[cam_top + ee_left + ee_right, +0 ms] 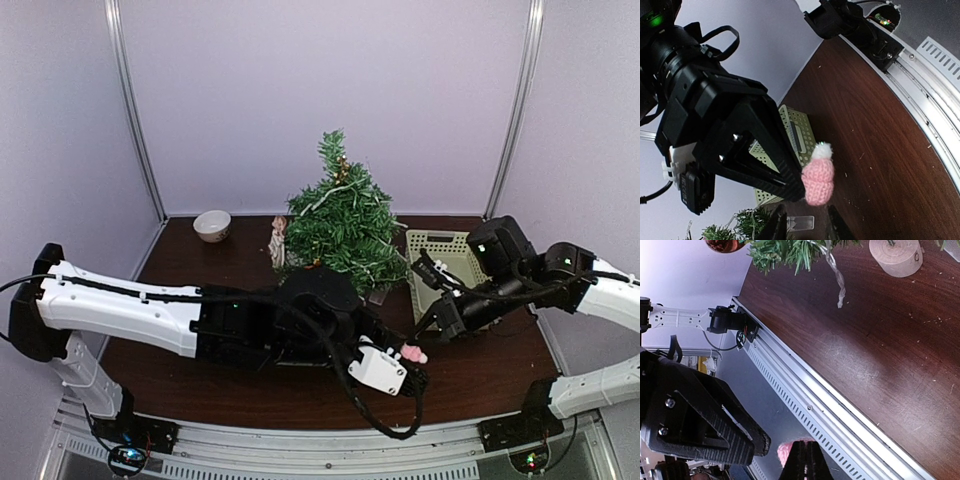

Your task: Decorate the small christmas tree

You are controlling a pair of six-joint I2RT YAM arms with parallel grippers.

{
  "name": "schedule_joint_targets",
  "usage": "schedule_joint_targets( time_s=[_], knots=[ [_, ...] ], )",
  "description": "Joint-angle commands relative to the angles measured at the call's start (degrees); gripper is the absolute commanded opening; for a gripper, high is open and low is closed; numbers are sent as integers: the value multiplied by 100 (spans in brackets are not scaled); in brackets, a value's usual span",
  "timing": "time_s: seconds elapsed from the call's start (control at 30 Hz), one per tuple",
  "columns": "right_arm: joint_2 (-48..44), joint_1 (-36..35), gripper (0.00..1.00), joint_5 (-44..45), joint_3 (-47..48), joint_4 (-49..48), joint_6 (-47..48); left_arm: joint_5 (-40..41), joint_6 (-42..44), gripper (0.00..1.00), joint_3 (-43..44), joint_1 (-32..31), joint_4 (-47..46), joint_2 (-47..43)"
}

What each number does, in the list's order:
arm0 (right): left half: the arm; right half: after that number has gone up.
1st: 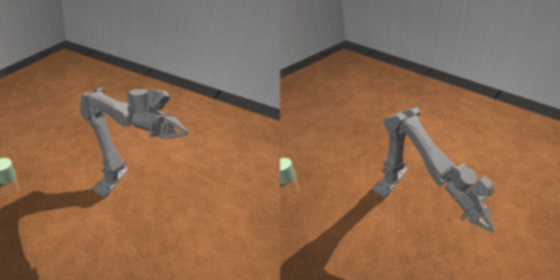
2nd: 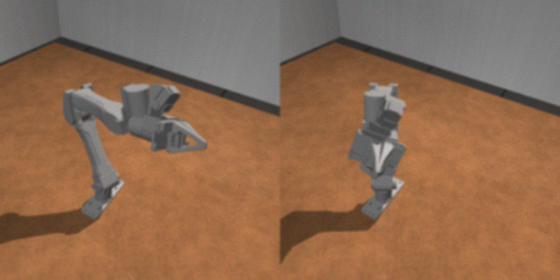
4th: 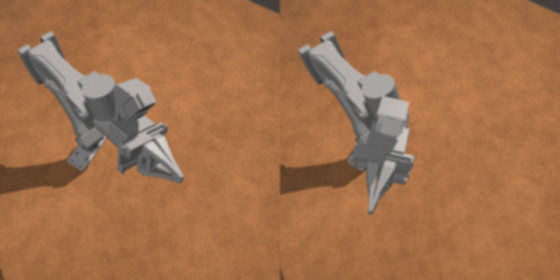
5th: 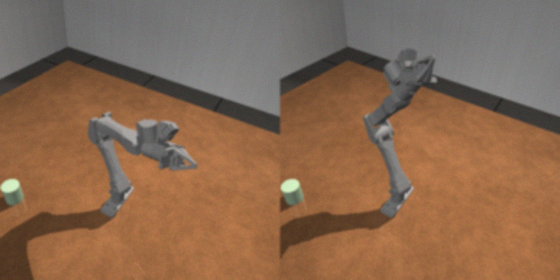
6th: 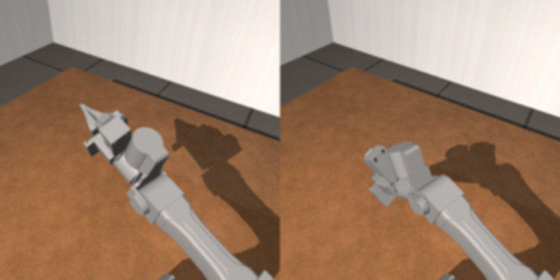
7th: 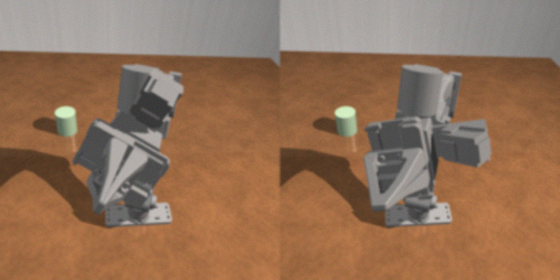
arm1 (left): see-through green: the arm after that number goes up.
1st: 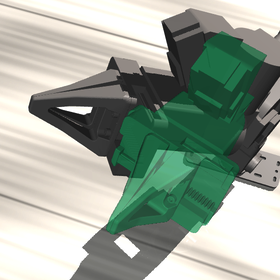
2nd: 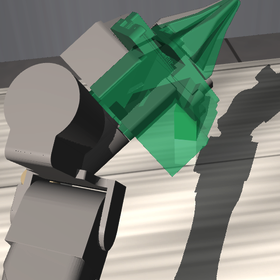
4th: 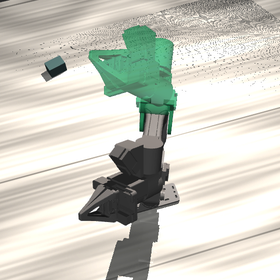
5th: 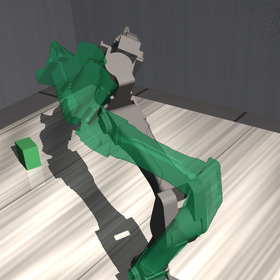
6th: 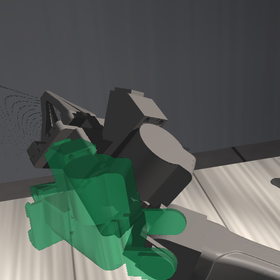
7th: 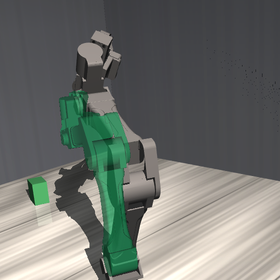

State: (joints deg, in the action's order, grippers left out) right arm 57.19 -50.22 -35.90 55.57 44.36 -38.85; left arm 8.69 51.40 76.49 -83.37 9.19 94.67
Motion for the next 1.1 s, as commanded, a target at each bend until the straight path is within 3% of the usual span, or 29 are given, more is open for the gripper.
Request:
schedule_joint_targets(
  time_s=[0.0, 0.5, 0.6, 0.77, 0.83, 0.97, 1.0, 1.07],
  knots=[
    [88, -172, 0, 161, -43, -460, -197, -137, 70, 28, 244, -11, -63, 142],
    [252, -190, 0, 40, 90, -483, -121, 70, 311, 27, 165, -7, 47, 273],
    [266, -199, 0, 11, 86, -501, -123, 208, 369, 20, 158, -12, -46, 293],
    [282, -208, 1, -140, 42, -645, -141, 346, 433, 0, -7, -7, -443, 207],
    [283, -202, 8, -110, 81, -661, -104, 326, 422, 0, -94, -10, -560, 128],
    [215, -99, 51, 369, 582, -35, 440, 57, -51, 0, -261, 80, -640, -136],
    [135, -27, 59, 520, 760, 69, 580, -83, -309, 0, -321, 151, -623, -227],
    [-92, 104, 67, 757, 891, 101, 784, -423, -909, 0, -535, 364, -793, -445]
  ],
)
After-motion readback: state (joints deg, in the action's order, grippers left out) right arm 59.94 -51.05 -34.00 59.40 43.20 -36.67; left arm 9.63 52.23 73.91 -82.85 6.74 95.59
